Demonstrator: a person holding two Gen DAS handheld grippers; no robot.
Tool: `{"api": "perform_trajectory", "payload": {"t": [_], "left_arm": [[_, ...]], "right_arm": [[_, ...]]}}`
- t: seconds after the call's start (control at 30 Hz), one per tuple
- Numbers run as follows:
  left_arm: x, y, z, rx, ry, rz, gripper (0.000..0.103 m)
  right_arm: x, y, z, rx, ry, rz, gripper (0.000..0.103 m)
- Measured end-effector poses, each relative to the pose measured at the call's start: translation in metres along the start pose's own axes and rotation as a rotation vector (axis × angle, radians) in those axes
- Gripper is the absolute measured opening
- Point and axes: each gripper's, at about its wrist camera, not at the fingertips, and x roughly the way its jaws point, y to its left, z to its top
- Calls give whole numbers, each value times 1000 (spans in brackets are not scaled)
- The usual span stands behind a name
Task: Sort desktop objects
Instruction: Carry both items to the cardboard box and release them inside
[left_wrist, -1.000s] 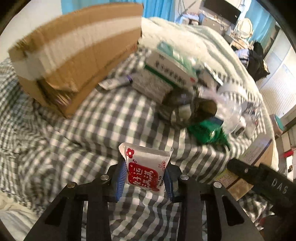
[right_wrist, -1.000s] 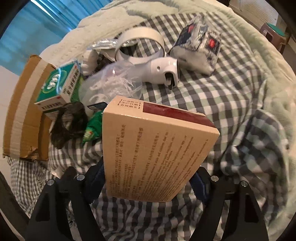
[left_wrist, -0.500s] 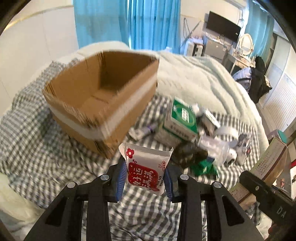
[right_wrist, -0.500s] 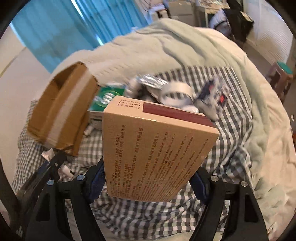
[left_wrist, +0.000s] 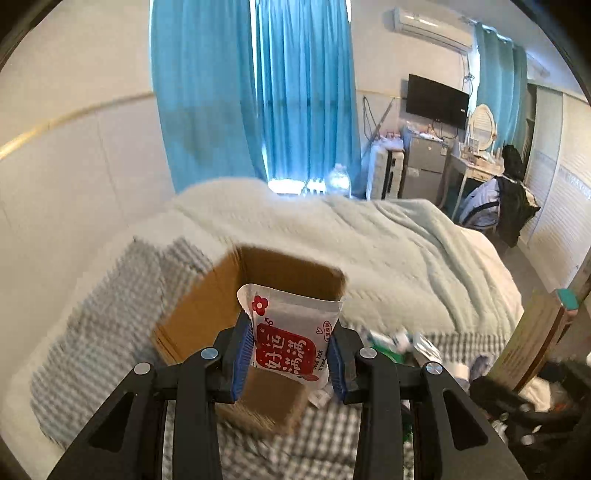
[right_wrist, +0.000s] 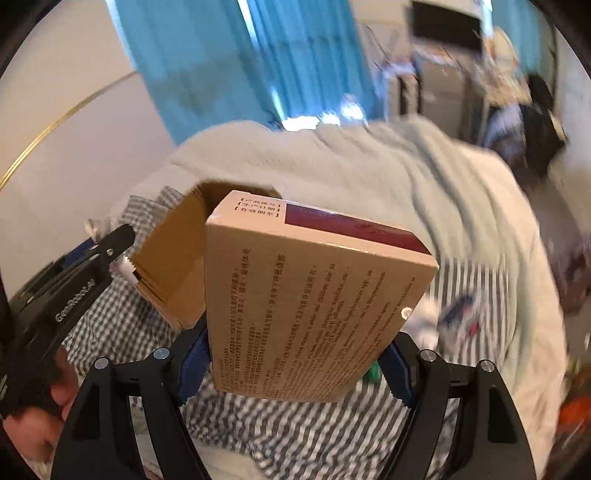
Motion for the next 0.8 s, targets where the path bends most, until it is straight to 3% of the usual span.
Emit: {"api": "perform_trajectory", "payload": {"t": [0.17, 0.27, 0.47, 0.6, 0.8], "left_arm": [[19, 18, 28, 10, 7, -12, 36], [43, 35, 32, -21, 31, -22, 36], [88, 57, 28, -38, 100, 27, 36], [117, 82, 25, -125, 163, 40, 36], [133, 104, 15, -181, 219, 57, 36]], "right_arm": [[8, 35, 51, -82, -3, 66, 78], [24, 53, 64, -127, 3, 83, 78], [77, 74, 72, -163, 70, 120, 78], [104, 80, 74, -129, 115, 148, 78], [132, 90, 72, -92, 159, 176, 78]]}}
